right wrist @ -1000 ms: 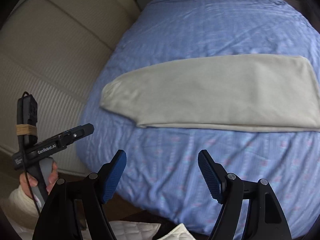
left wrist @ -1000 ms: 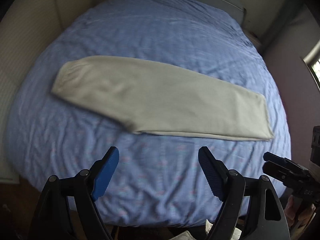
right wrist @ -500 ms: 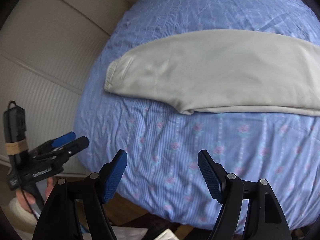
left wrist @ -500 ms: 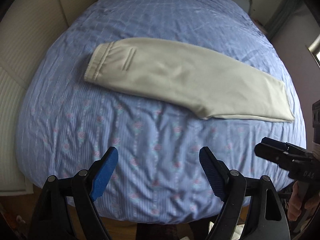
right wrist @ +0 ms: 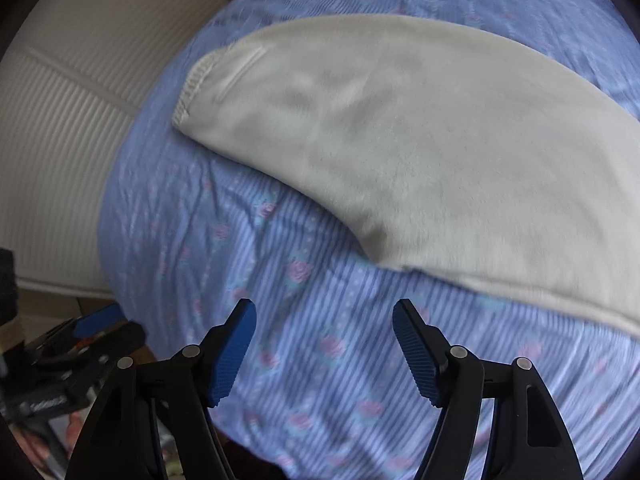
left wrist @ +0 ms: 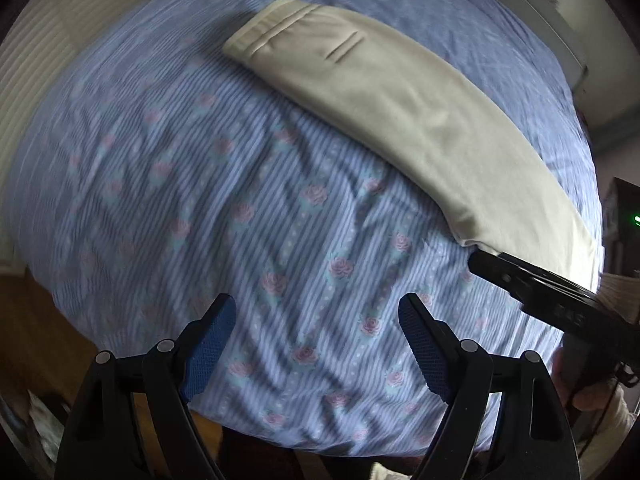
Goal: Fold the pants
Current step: 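Release the folded trousers and move both grippers back above them, then grasp the waistband with the left gripper and lift it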
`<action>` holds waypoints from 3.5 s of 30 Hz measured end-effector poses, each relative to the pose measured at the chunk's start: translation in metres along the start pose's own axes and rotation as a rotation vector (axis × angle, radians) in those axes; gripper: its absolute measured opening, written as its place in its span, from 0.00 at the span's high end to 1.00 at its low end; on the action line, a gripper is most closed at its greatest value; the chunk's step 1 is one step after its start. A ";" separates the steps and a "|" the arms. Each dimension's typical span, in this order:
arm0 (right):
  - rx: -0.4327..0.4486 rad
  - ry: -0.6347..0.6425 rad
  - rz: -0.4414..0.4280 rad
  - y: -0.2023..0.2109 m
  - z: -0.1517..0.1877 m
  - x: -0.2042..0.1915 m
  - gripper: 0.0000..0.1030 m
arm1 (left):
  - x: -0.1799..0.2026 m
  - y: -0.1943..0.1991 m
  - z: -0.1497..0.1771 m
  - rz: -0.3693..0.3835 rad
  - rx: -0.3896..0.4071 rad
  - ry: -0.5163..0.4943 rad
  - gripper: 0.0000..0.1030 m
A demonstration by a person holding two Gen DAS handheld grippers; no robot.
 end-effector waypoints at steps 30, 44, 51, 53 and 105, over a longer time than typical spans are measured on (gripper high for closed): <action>-0.014 0.027 -0.007 -0.026 -0.036 -0.011 0.49 | -0.004 0.007 0.035 -0.034 0.041 0.126 0.19; -0.042 -0.097 -0.128 0.018 0.019 -0.016 0.49 | -0.016 0.028 0.014 -0.024 0.075 0.133 0.18; -0.015 -0.126 0.027 0.055 0.019 -0.008 0.48 | -0.049 0.032 -0.014 0.009 0.081 0.136 0.16; -0.005 -0.143 0.056 0.057 0.009 -0.016 0.48 | -0.062 0.031 -0.030 0.032 0.080 0.147 0.16; -0.039 -0.273 0.045 -0.019 -0.164 -0.114 0.47 | -0.064 -0.117 -0.363 0.629 -0.304 -0.157 0.71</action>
Point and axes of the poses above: each gripper's, at about its wrist camera, not at the fingertips, and y roughly against the way its jaws point, x to its right, z to its underside, the point moved 4 cm from there along -y, roughly the way its jaws point, and after that the axes turned 8 degrees about -x, right-handed, at the moved point
